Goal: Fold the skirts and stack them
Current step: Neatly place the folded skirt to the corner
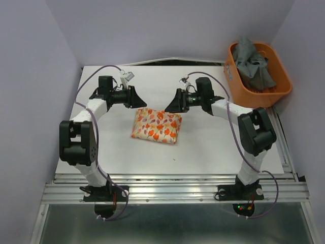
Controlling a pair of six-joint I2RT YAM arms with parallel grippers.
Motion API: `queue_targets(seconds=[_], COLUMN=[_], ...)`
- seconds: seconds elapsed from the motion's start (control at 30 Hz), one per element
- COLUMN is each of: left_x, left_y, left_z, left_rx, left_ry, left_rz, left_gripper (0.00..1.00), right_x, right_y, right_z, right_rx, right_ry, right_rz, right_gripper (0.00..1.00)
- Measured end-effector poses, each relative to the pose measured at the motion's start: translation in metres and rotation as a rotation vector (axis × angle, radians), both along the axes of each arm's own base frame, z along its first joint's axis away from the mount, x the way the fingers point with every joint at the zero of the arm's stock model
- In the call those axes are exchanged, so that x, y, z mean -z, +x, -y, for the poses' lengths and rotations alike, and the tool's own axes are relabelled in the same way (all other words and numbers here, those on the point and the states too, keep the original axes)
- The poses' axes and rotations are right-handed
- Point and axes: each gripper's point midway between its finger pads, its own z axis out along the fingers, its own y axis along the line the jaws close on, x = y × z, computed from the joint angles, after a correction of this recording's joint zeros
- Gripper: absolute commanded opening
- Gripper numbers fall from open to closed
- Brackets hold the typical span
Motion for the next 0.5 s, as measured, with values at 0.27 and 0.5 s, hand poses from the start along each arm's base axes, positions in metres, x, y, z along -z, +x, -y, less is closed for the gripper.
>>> queue_targets(seconds=[0.27,0.5], left_x=[0.042,0.126], left_y=[-0.065,-0.086], left_z=[0.009,0.007], left_rx=[0.034,-0.013], left_ry=[-0.083,-0.054], left_rz=[-0.210,-0.493], left_gripper=[0.35,0.36], right_x=[-0.026,0.078], right_y=[-0.049,-0.088], right_z=[-0.011,-0.016], right_rx=[-0.030,-0.064], right_ry=[0.178,0.078], right_rz=[-0.117,-0.417], right_gripper=[0.68,0.65])
